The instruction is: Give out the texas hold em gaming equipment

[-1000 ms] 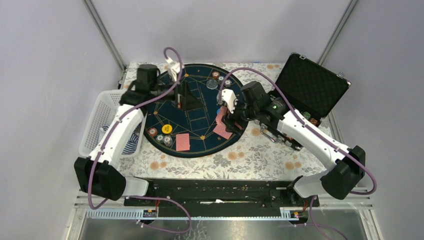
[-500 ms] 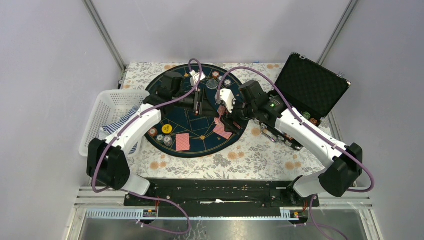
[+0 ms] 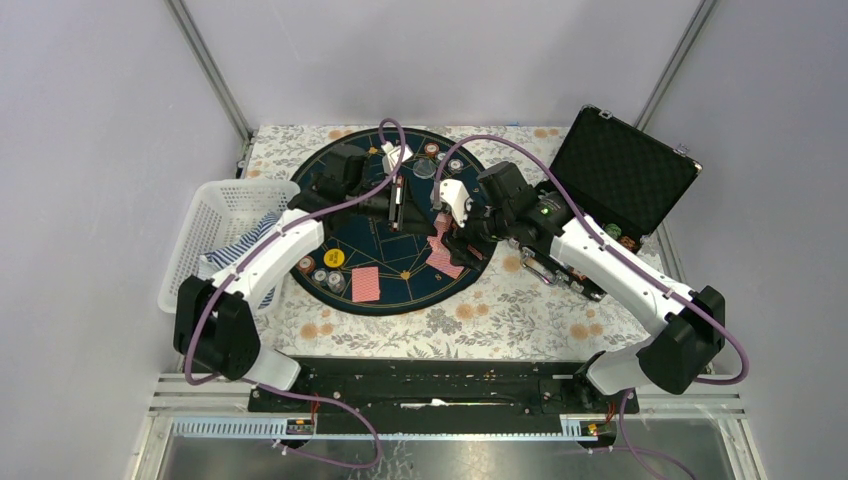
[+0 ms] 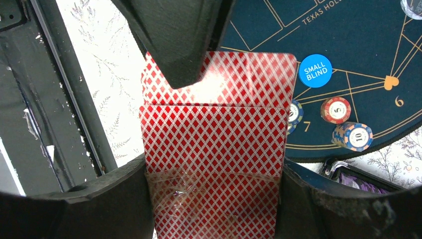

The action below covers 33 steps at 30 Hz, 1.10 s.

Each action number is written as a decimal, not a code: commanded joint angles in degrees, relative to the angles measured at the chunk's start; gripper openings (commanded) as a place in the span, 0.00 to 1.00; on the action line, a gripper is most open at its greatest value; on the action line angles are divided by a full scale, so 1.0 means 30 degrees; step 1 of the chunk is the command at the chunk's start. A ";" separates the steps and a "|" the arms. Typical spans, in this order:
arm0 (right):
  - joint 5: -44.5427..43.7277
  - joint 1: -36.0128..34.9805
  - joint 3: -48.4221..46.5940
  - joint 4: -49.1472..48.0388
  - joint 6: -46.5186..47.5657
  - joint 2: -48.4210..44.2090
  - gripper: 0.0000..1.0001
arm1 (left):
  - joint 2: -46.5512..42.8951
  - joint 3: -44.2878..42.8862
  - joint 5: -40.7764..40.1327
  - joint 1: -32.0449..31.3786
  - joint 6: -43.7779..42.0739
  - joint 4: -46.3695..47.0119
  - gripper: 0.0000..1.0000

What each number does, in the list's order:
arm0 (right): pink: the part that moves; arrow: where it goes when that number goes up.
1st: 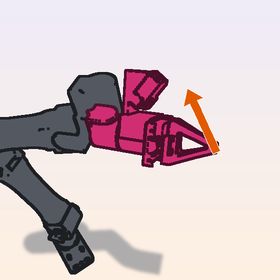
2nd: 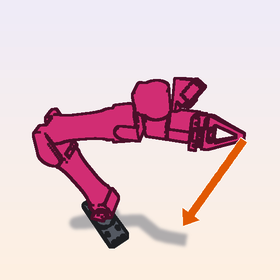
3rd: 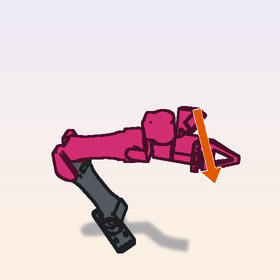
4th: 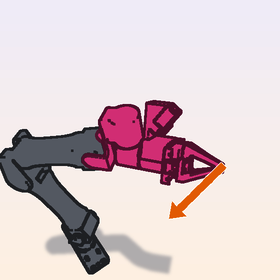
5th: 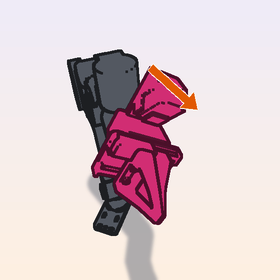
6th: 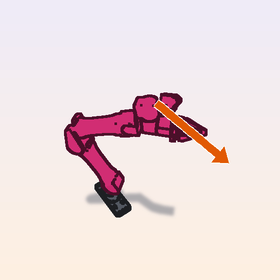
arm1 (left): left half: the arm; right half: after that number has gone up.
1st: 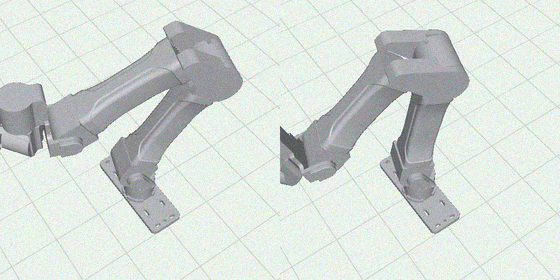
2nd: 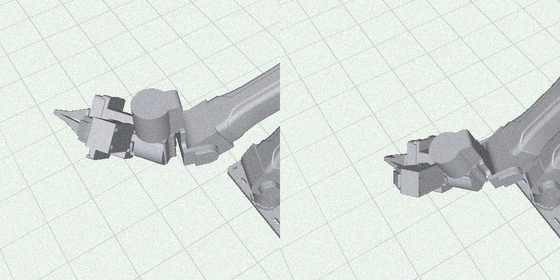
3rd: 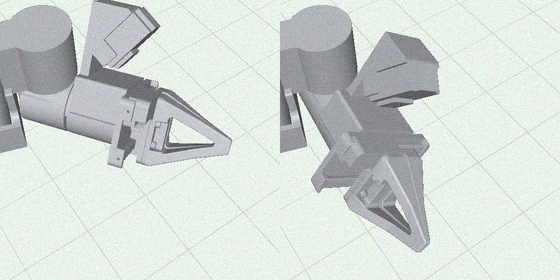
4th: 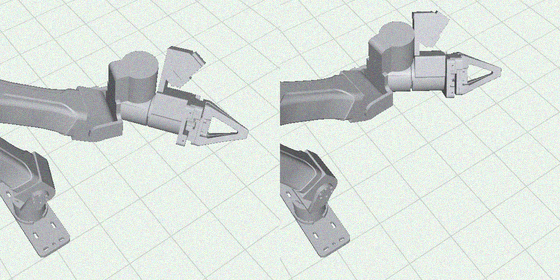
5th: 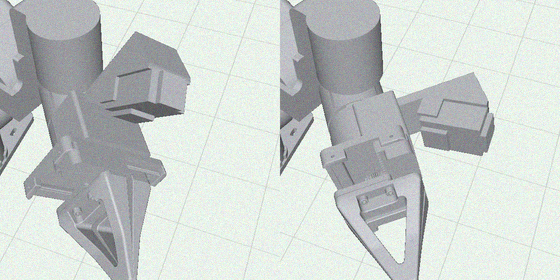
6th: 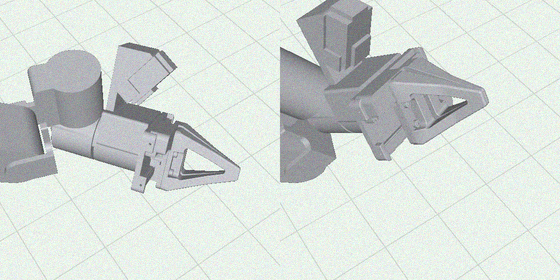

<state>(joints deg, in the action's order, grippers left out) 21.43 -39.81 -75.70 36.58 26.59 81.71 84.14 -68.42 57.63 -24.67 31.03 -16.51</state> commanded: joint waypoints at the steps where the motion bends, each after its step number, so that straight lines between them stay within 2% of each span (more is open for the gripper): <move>1: 0.0158 -0.0272 -0.0391 -0.0840 0.0204 -0.0774 0.04 | -0.1037 0.0409 -0.0495 0.0195 -0.0574 0.0364 0.18; 5: 0.0201 -0.0272 -0.0400 -0.0747 0.0242 -0.0768 0.04 | -0.1172 0.0185 -0.0909 0.0270 -0.0980 -0.0129 0.15; 8: 0.0137 -0.0272 -0.0401 -0.0683 0.0356 -0.0753 0.04 | -0.1452 -0.0021 -0.1197 0.0268 -0.1437 -0.0372 0.17; 11: 0.0245 -0.0272 -0.0372 -0.0677 0.0377 -0.0724 0.04 | -0.1748 0.0023 -0.1332 -0.0025 -0.1420 0.0321 0.40; 13: 0.0308 -0.0264 -0.0397 -0.0651 0.0353 -0.0656 0.04 | -0.1467 -0.0183 -0.1254 -0.0164 -0.1301 0.0376 0.51; 14: 0.0372 -0.0264 -0.0419 -0.0653 0.0342 -0.0638 0.04 | -0.1275 -0.0318 -0.1177 -0.0246 -0.1206 0.0363 0.55; 16: 0.0508 -0.0301 -0.0480 -0.0628 0.0320 -0.0581 0.04 | -0.0814 -0.0609 -0.1254 -0.0377 -0.1123 0.0339 0.56; 19: 0.0602 -0.0302 -0.0554 -0.0606 0.0275 -0.0570 0.04 | -0.0118 -0.1048 -0.1406 -0.0435 -0.0887 0.0282 0.50; 27: 0.0044 -0.0294 -0.0352 -0.0860 0.0125 -0.0855 0.03 | -0.0635 -0.0565 -0.2096 -0.0125 -0.1168 -0.0263 0.18; 29: 0.0001 -0.0294 -0.0288 -0.0926 0.0076 -0.0841 0.03 | -0.0986 -0.0342 -0.2112 0.0063 -0.1054 -0.0252 0.15; 33: -0.0075 -0.0295 -0.0254 -0.1031 0.0018 -0.0876 0.03 | -0.1314 -0.0192 -0.2143 0.0354 -0.1019 -0.0377 0.15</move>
<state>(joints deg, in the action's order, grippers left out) 21.04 -40.21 -75.64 36.40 26.98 81.69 82.81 -69.43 53.45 -25.17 28.97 -17.54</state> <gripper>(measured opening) 0.723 0.151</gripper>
